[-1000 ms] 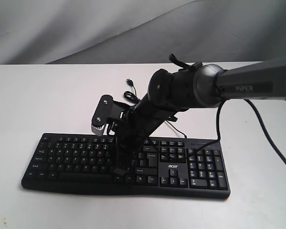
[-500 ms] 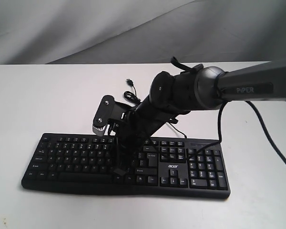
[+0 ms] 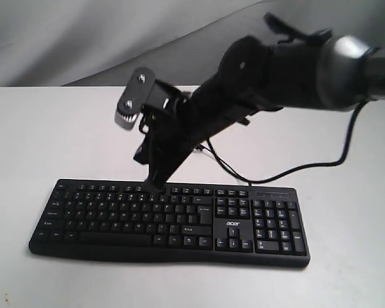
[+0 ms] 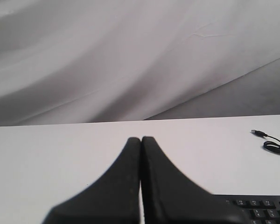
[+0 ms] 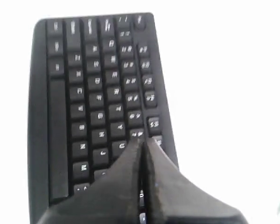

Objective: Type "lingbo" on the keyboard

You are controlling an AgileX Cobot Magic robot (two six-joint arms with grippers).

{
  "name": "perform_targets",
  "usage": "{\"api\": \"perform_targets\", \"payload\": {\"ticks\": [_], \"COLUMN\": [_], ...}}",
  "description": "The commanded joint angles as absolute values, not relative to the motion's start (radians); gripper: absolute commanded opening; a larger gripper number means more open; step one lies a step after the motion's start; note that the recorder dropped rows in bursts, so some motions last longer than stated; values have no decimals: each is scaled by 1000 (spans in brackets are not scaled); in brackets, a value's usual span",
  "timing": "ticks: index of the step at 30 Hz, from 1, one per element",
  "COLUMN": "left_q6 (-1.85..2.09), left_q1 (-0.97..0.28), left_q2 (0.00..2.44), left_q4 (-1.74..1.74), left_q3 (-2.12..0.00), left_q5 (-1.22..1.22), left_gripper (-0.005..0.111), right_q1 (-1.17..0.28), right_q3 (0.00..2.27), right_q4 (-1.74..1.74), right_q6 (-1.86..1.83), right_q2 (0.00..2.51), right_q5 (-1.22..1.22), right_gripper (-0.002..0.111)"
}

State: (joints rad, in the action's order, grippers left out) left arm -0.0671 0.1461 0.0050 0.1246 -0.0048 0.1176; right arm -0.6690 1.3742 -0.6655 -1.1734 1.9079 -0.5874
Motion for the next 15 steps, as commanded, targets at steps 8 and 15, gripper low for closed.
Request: {"api": "perform_targets", "payload": {"ticks": [8,15], "left_q6": [-69,-69], "left_q1": [139,139], "left_q2": [0,0], "left_q4": [125,125], "left_q3": [0,0], "left_q5": [109,109], "left_gripper": [1,1], "right_q1": [-665,-665], "right_q3": [1347,1346], "right_q4": [-655,-691], "right_q6": [-1067,-1065], "right_q2": [1502,1377], "right_q5": [-529,-533], "right_gripper": [0,0]}}
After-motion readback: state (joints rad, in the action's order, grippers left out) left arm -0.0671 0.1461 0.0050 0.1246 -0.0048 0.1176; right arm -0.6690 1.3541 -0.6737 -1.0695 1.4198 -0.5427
